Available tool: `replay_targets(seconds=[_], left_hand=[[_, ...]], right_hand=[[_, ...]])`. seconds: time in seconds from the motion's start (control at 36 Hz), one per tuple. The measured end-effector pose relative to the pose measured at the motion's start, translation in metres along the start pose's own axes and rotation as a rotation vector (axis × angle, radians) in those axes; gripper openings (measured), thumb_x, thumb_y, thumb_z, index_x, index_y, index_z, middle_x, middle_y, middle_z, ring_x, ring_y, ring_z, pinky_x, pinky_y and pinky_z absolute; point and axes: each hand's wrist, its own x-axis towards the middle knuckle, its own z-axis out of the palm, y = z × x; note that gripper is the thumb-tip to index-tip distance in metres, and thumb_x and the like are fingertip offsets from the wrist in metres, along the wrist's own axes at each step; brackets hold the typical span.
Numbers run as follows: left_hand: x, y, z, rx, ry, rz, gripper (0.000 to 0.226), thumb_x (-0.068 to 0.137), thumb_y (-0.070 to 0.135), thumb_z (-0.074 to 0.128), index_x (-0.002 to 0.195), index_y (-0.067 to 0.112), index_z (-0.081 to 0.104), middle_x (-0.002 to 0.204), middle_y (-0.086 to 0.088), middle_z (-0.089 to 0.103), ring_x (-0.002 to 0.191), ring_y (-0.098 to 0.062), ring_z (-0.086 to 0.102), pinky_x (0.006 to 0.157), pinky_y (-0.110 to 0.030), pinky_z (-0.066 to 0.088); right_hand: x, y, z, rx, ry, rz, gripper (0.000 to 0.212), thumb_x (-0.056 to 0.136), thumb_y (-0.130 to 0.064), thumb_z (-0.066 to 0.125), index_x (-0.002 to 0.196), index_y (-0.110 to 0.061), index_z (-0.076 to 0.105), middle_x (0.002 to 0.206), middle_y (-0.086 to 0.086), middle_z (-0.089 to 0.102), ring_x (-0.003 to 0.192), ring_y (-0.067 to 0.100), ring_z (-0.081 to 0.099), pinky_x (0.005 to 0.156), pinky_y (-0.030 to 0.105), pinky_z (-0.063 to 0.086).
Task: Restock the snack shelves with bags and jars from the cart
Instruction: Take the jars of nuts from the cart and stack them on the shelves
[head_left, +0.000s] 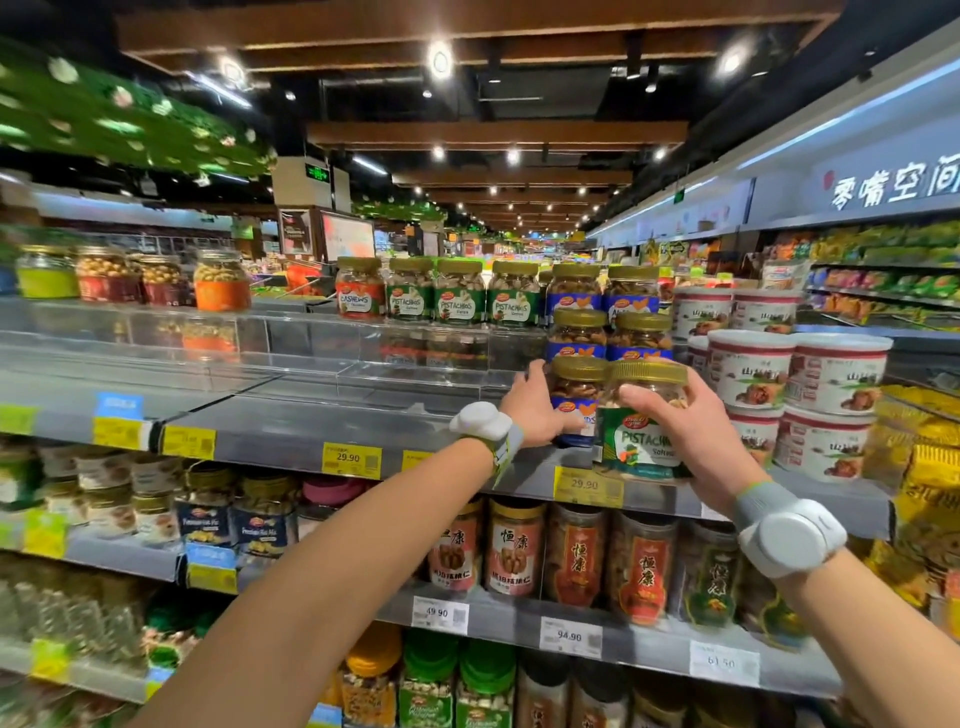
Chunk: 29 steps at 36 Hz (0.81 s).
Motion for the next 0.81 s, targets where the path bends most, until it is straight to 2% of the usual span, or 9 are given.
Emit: replay_targets(seconds=[0.11, 0.22, 0.28, 0.33, 0.44, 0.56, 0.67, 0.75, 0.81], left_hand=[[-0.013, 0.005, -0.026, -0.124, 0.085, 0.044, 0.075, 0.092, 0.040, 0.068, 0.152, 0.017, 0.028, 0.146, -0.012, 0.039, 0.128, -0.028, 0.054, 0.108, -0.045, 0.045], [-0.043, 0.019, -0.064, -0.614, 0.029, 0.031, 0.037, 0.105, 0.034, 0.050, 0.127, 0.005, 0.059, 0.114, -0.010, 0.065, 0.089, -0.020, 0.066, 0.081, -0.032, 0.058], [-0.054, 0.017, -0.082, -0.782, -0.067, 0.003, 0.043, 0.105, 0.044, 0.046, 0.121, 0.008, 0.065, 0.114, -0.005, 0.067, 0.088, -0.015, 0.068, 0.082, -0.031, 0.058], [-0.057, 0.007, -0.092, -0.749, -0.129, 0.035, 0.048, 0.096, 0.054, 0.056, 0.126, 0.017, 0.062, 0.123, 0.001, 0.067, 0.104, -0.016, 0.068, 0.091, -0.036, 0.056], [-0.053, -0.012, -0.110, -0.580, -0.157, 0.101, 0.050, 0.088, 0.037, 0.076, 0.131, 0.021, 0.056, 0.112, 0.008, 0.071, 0.100, -0.008, 0.069, 0.088, -0.026, 0.056], [-0.035, -0.026, -0.130, -0.434, -0.080, 0.114, 0.055, 0.075, 0.050, 0.085, 0.120, 0.027, 0.064, 0.113, 0.009, 0.073, 0.106, -0.011, 0.067, 0.103, -0.039, 0.051], [-0.016, -0.048, -0.163, -0.451, -0.057, 0.101, 0.057, 0.077, 0.047, 0.084, 0.120, 0.022, 0.059, 0.113, 0.009, 0.070, 0.104, -0.008, 0.065, 0.098, -0.030, 0.050], [0.010, -0.073, -0.191, -0.513, 0.007, 0.064, 0.091, 0.065, 0.054, 0.089, 0.137, 0.010, 0.054, 0.122, 0.000, 0.070, 0.102, -0.012, 0.069, 0.080, -0.023, 0.058], [0.021, -0.086, -0.204, -0.549, 0.031, 0.050, 0.114, 0.053, 0.065, 0.091, 0.143, 0.010, 0.048, 0.123, -0.004, 0.070, 0.100, -0.016, 0.072, 0.078, -0.030, 0.061]], right_hand=[[0.012, -0.009, 0.006, 0.003, -0.029, -0.006, 0.067, 0.065, -0.040, 0.085, 0.124, -0.022, 0.058, 0.110, 0.001, 0.075, 0.097, 0.022, 0.074, 0.081, 0.041, 0.059], [0.035, -0.027, 0.019, -0.143, -0.009, -0.069, 0.086, 0.055, -0.055, 0.088, 0.128, -0.026, 0.055, 0.114, -0.009, 0.071, 0.099, 0.007, 0.071, 0.084, 0.029, 0.055], [0.046, -0.035, 0.031, -0.221, 0.006, -0.080, 0.088, 0.055, -0.059, 0.088, 0.128, -0.025, 0.054, 0.117, -0.008, 0.067, 0.101, 0.008, 0.068, 0.080, 0.027, 0.053], [0.053, -0.045, 0.046, -0.264, 0.010, -0.093, 0.087, 0.059, -0.058, 0.086, 0.130, -0.021, 0.052, 0.117, -0.006, 0.065, 0.099, 0.008, 0.065, 0.072, 0.023, 0.049], [0.071, -0.060, 0.080, -0.380, 0.001, -0.120, 0.080, 0.068, -0.059, 0.081, 0.129, -0.018, 0.049, 0.107, -0.009, 0.062, 0.085, 0.003, 0.061, 0.061, 0.020, 0.044], [0.092, -0.072, 0.105, -0.455, -0.001, -0.165, 0.081, 0.072, -0.071, 0.072, 0.131, -0.020, 0.050, 0.116, -0.005, 0.062, 0.096, 0.009, 0.061, 0.071, 0.027, 0.046], [0.122, -0.096, 0.116, -0.352, 0.030, -0.134, 0.092, 0.063, -0.088, 0.061, 0.128, -0.023, 0.056, 0.123, -0.001, 0.066, 0.108, 0.025, 0.064, 0.092, 0.048, 0.053], [0.144, -0.105, 0.124, -0.359, 0.067, -0.171, 0.069, 0.075, -0.079, 0.060, 0.120, -0.026, 0.059, 0.116, -0.003, 0.068, 0.110, 0.025, 0.065, 0.097, 0.054, 0.053], [0.150, -0.106, 0.132, -0.391, 0.048, -0.182, 0.049, 0.093, -0.063, 0.053, 0.121, -0.023, 0.056, 0.110, -0.006, 0.069, 0.109, 0.022, 0.064, 0.096, 0.052, 0.054]])
